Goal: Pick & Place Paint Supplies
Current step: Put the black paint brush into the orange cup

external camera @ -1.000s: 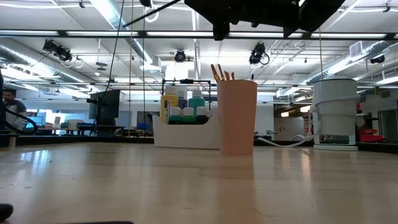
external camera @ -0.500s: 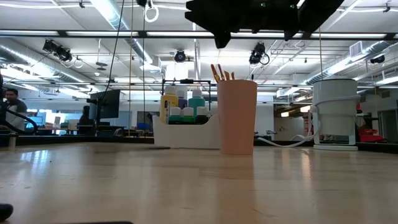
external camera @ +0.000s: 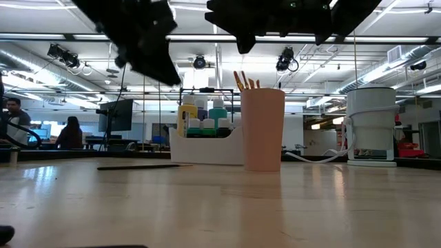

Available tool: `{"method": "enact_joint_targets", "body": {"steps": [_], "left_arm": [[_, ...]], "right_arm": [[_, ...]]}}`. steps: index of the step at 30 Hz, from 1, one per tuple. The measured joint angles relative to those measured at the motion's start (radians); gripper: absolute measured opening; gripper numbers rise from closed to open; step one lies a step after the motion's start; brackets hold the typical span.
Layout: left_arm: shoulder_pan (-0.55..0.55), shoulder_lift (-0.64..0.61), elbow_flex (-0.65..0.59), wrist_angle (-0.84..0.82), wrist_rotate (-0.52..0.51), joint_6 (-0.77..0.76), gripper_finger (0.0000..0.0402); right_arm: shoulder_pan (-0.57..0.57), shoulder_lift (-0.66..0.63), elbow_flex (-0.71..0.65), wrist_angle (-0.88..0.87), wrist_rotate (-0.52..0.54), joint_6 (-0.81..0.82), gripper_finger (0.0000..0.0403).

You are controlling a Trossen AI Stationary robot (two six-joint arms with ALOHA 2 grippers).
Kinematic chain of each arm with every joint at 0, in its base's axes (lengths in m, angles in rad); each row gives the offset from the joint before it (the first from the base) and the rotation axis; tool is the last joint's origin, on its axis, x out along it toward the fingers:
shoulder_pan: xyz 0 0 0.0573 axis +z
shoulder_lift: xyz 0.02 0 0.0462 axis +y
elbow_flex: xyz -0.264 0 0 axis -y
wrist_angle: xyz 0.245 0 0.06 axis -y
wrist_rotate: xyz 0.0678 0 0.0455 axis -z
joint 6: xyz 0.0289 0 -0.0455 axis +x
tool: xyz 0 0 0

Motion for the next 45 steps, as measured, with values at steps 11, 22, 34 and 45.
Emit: {"method": "enact_joint_targets", "body": {"steps": [11, 22, 34, 45], "left_arm": [[0.134, 0.258, -0.086, 0.323, 0.238, 0.005, 0.0174], [0.24, 0.402, -0.084, 0.36, 0.347, -0.041, 0.0174], [0.24, 0.406, -0.084, 0.353, 0.33, -0.036, 0.0015], [0.181, 0.205, -0.086, 0.315, 0.222, -0.012, 0.0004]], "right_arm": [[0.0, 0.0, 0.0, -0.009, -0.003, 0.0, 0.0135], [0.0, 0.0, 0.0, -0.017, -0.003, -0.005, 0.0135], [0.0, 0.0, 0.0, -0.017, -0.004, -0.02, 0.0135], [0.0, 0.0, 0.0, -0.025, -0.004, -0.021, 0.0135]]}}
